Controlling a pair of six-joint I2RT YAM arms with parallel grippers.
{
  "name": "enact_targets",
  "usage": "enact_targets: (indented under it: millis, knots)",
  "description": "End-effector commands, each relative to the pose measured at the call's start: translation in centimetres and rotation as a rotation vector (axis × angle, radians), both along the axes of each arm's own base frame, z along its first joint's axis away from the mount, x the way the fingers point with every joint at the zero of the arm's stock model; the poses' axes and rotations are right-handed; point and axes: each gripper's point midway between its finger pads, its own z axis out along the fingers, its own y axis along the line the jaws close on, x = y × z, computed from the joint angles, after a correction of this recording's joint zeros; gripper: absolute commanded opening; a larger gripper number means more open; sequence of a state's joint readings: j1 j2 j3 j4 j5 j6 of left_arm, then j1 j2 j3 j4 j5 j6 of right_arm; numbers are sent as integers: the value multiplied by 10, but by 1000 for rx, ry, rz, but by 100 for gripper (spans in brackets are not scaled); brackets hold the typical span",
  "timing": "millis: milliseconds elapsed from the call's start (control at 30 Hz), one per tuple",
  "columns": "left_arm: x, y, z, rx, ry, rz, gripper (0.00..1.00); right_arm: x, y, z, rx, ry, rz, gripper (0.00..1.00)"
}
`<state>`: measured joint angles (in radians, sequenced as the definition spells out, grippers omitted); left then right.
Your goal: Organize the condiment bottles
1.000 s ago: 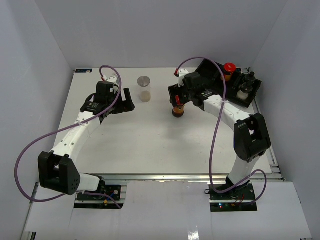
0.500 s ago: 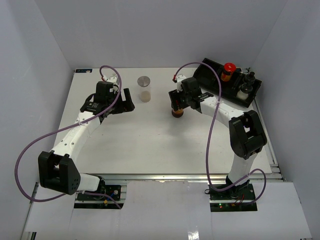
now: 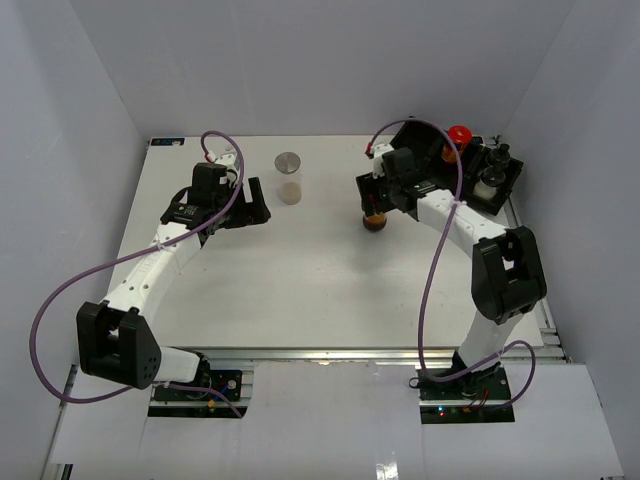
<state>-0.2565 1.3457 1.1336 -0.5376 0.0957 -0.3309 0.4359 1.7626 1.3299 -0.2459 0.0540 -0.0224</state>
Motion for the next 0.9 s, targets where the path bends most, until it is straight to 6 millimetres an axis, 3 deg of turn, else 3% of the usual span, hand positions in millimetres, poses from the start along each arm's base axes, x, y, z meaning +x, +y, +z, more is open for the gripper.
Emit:
enact_targets:
  millis: [0, 167, 267, 367, 400, 600, 667, 867]
  knots:
    - [-2, -5, 13, -39, -46, -23, 98, 48, -79, 119, 80, -287, -222, 10]
    - [-2, -10, 13, -57, -46, -52, 98, 70, -144, 140, 79, -339, -359, 8]
    - [-3, -12, 17, -65, -52, -64, 98, 89, -169, 150, 92, -380, -405, 8]
    - [-5, -14, 23, -78, -71, -74, 98, 109, -181, 151, 131, -398, -432, 8]
    - [-5, -14, 23, -80, -74, -75, 98, 116, -186, 160, 137, -418, -441, 8]
    - [-6, -14, 25, -79, -78, -78, 98, 153, -190, 150, 140, -422, -434, 8]
    - [-6, -13, 26, -79, -83, -78, 98, 167, -203, 146, 130, -428, -456, 8]
    - [-5, -13, 27, -70, -86, -75, 98, 187, -219, 144, 122, -460, -469, 8]
